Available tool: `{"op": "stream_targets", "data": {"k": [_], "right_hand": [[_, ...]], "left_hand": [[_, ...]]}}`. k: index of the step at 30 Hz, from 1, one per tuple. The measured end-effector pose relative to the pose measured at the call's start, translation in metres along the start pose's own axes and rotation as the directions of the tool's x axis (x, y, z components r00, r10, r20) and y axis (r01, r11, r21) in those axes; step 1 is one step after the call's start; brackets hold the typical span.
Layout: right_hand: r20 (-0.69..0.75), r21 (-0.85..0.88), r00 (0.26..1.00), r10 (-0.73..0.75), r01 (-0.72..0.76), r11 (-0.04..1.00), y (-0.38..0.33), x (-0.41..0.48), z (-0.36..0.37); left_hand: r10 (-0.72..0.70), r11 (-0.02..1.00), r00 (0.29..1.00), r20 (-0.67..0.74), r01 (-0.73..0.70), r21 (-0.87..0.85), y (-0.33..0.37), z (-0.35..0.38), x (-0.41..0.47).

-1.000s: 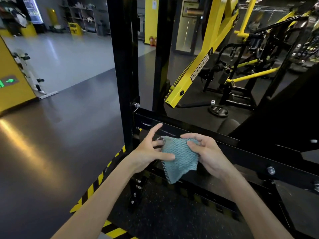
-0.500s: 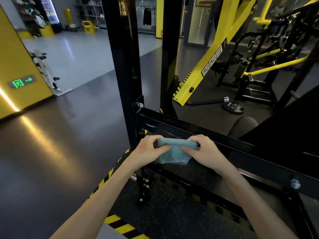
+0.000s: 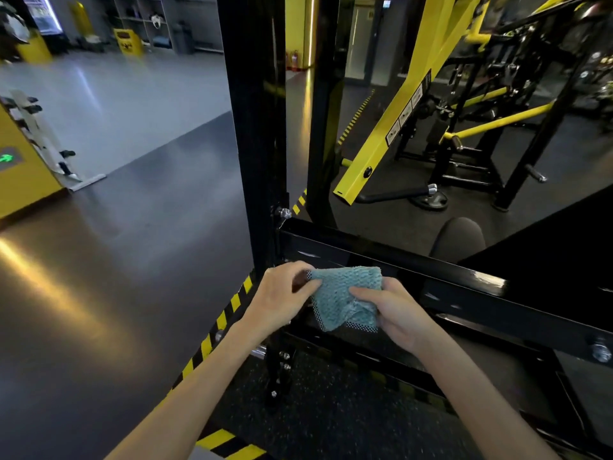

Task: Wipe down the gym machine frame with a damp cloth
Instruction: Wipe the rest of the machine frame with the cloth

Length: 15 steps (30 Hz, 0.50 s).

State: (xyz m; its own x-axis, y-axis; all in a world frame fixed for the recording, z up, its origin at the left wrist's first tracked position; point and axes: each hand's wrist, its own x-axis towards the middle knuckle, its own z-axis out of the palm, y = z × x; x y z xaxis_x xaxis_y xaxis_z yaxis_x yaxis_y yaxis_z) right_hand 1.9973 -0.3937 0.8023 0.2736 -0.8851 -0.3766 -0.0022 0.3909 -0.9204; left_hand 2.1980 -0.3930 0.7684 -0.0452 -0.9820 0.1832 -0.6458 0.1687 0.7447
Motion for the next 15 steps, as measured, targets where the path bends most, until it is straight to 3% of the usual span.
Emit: {"op": "stream_targets", "data": {"k": [2,4,5,7,9,11,12,15], "right_hand": [[-0.156,-0.090,0.984,-0.086,0.073,0.993,-0.009,0.001,0.010],[-0.297,-0.235,0.918,-0.262,0.196,0.952,-0.018,0.000,0.021],[-0.357,-0.353,0.853,-0.381,0.254,0.900,-0.022,0.000,0.028],[-0.392,-0.650,0.662,-0.639,0.292,0.701,-0.030,0.004,0.044],[-0.277,-0.854,0.488,-0.828,0.270,0.445,-0.027,0.018,0.059],[-0.062,-0.962,0.433,-0.899,0.215,0.169,-0.007,0.047,0.072],[0.044,-0.981,0.431,-0.901,0.189,0.043,0.008,0.064,0.076],[0.288,-0.957,0.518,-0.806,0.138,-0.253,0.049,0.105,0.083]], "left_hand": [[0.173,0.968,0.982,-0.070,-0.157,0.196,-0.013,-0.011,0.003],[0.369,0.880,0.916,-0.155,-0.290,0.376,-0.029,-0.021,0.009],[0.427,0.837,0.888,-0.168,-0.318,0.445,-0.037,-0.026,0.013],[0.460,0.763,0.880,-0.117,-0.324,0.560,-0.052,-0.033,0.023],[0.445,0.693,0.895,-0.034,-0.321,0.645,-0.063,-0.034,0.030],[0.421,0.687,0.907,-0.006,-0.314,0.655,-0.073,-0.030,0.038],[0.416,0.702,0.909,-0.011,-0.313,0.640,-0.077,-0.028,0.042],[0.443,0.734,0.894,-0.063,-0.321,0.599,-0.088,-0.019,0.053]]}}
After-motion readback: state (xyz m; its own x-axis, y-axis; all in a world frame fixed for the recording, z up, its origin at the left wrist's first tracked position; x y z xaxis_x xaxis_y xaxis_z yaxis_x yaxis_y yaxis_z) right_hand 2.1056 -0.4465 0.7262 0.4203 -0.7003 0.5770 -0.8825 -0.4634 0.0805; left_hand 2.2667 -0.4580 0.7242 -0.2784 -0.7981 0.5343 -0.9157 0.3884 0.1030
